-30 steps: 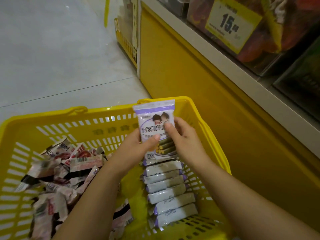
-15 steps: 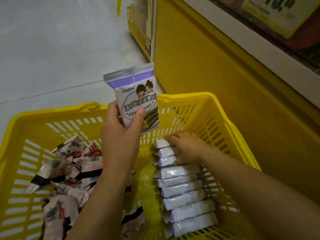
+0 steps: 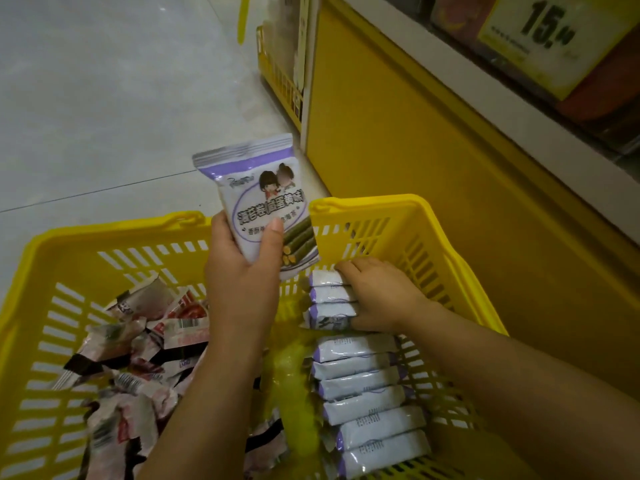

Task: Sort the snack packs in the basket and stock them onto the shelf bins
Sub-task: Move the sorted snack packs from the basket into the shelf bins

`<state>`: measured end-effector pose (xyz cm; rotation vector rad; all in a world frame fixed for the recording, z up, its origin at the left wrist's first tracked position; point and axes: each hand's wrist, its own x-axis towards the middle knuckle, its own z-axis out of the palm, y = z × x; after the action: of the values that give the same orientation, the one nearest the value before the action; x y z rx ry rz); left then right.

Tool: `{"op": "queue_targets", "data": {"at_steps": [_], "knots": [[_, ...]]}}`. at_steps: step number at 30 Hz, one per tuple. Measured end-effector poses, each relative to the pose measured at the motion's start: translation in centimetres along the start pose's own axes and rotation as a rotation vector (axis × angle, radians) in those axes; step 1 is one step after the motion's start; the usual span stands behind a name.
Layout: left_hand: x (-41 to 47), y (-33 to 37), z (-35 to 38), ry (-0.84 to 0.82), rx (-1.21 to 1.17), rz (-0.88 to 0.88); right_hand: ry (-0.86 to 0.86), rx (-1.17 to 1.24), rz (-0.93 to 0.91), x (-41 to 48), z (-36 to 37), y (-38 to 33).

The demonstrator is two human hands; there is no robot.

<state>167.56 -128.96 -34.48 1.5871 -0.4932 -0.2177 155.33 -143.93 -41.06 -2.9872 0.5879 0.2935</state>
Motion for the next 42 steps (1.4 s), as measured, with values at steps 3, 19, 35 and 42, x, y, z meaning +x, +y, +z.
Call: {"op": "queue_targets", "data": {"at_steps": [3, 19, 35, 42], "knots": [[-0.1, 0.9, -0.6, 0.046, -0.044, -0.011, 0.099, 0.112, 0.068, -2.6, -3.7, -0.6], [-4.4, 19.4, 0.2, -0.689, 0.036, 0.000, 0.617, 1.511, 0.445, -23.3, -23.1, -2.8], [-10.5, 26.0, 1.7, -1.058, -0.177, -0.115, 0.614, 1.442, 0.406, -31.0, -25.4, -4.9], [-10.1, 25.1, 2.1, -0.769, -0.174, -0.132, 0.895, 1.350, 0.543, -34.0, -24.4, -3.9]]}}
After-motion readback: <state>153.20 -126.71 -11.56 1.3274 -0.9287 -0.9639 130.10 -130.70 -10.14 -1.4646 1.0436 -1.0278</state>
